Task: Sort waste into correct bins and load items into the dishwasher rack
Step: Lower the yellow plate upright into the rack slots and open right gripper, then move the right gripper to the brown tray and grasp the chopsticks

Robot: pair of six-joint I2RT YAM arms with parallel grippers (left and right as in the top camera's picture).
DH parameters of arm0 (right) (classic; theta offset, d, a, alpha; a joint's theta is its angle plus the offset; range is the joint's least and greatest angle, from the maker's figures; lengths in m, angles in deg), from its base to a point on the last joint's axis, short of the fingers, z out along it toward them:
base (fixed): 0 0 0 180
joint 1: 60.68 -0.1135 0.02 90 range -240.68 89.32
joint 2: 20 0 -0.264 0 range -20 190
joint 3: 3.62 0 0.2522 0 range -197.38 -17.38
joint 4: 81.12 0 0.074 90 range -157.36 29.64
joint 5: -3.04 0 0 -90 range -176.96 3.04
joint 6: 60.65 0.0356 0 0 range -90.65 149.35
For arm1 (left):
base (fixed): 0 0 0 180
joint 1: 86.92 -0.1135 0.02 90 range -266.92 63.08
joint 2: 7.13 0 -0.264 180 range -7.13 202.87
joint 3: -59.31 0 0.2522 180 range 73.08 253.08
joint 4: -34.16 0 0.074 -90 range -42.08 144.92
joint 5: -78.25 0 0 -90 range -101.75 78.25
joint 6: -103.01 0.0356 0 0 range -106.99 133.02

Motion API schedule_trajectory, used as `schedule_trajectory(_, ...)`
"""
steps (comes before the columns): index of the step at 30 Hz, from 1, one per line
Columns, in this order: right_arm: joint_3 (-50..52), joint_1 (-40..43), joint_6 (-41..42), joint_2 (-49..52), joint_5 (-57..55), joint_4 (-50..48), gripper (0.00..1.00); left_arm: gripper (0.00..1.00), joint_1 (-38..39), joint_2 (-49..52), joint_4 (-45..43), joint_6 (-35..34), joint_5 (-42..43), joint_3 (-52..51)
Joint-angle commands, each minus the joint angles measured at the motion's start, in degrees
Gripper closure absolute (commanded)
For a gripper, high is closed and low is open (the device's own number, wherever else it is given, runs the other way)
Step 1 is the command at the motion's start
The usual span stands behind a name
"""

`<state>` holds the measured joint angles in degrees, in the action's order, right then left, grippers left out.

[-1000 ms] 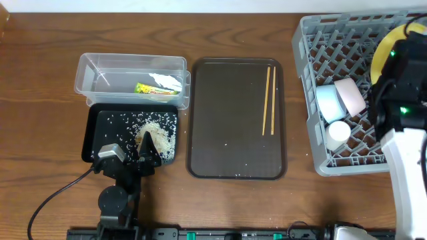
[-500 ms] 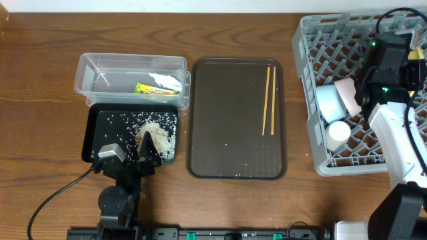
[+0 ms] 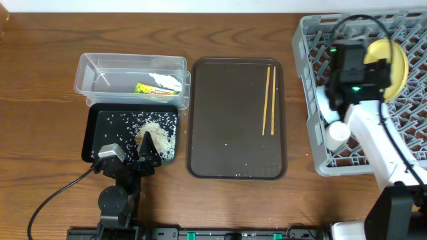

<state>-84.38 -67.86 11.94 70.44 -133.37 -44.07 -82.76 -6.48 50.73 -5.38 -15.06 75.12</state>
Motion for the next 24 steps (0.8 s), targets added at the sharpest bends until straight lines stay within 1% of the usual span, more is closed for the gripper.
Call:
schedule_trajectory(1, -0.5, -6.6, 7.6, -4.4, 7.1, 2.6, 0.25, 0.06, -0.4, -0.3, 1.0, -0.5, -0.1, -1.8)
schedule_trajectory(4, -0.4, -13.0, 15.1, -6.7, 19.7, 7.5, 0.29, 0.06, -0.4, -0.3, 1.0, -0.5, -0.1, -1.8)
schedule_trajectory(6, -0.4, -16.5, 19.7, -7.2, 29.5, 10.0, 0.28, 0.06, -0.4, -0.3, 1.0, -0.5, -0.1, -1.8)
schedule_trajectory(8, -0.4, -19.9, 23.4, -7.1, 41.7, 11.3, 0.27, 0.06, -0.4, -0.3, 1.0, -0.5, -0.1, -1.8)
schedule_trajectory(9, -0.2, -21.8, 24.3, -6.5, 47.5, 11.3, 0.32, 0.06, -0.4, -0.3, 1.0, -0.5, -0.1, -1.8)
schedule_trajectory(10, -0.1, -23.1, 24.6, -6.0, 50.1, 11.0, 0.39, 0.06, -0.4, -0.3, 1.0, -0.5, -0.1, -1.8)
schedule_trajectory(12, 0.0, -25.6, 27.2, -4.2, 48.7, 10.6, 0.4, 0.06, -0.4, -0.3, 1.0, -0.5, -0.1, -1.8)
schedule_trajectory(14, 0.0, -26.9, 32.5, -1.8, 42.5, 10.5, 0.41, 0.06, -0.4, -0.3, 1.0, -0.5, -0.1, -1.8)
schedule_trajectory(17, 0.0, -26.9, 41.2, 2.9, 32.2, 10.3, 0.52, 0.06, -0.4, -0.3, 1.0, -0.5, -0.1, -1.8)
schedule_trajectory(18, 0.0, -26.5, 43.7, 4.6, 29.8, 9.6, 0.59, 0.06, -0.4, -0.3, 1.0, -0.5, -0.1, -1.8)
schedule_trajectory(19, 0.0, -26.0, 45.0, 6.1, 28.9, 8.7, 0.62, 0.06, -0.4, -0.3, 1.0, -0.5, -0.1, -1.8)
schedule_trajectory(24, 0.0, -22.8, 46.1, 14.3, 30.4, 1.9, 0.63, 0.06, -0.4, -0.3, 1.0, -0.5, -0.1, -1.8)
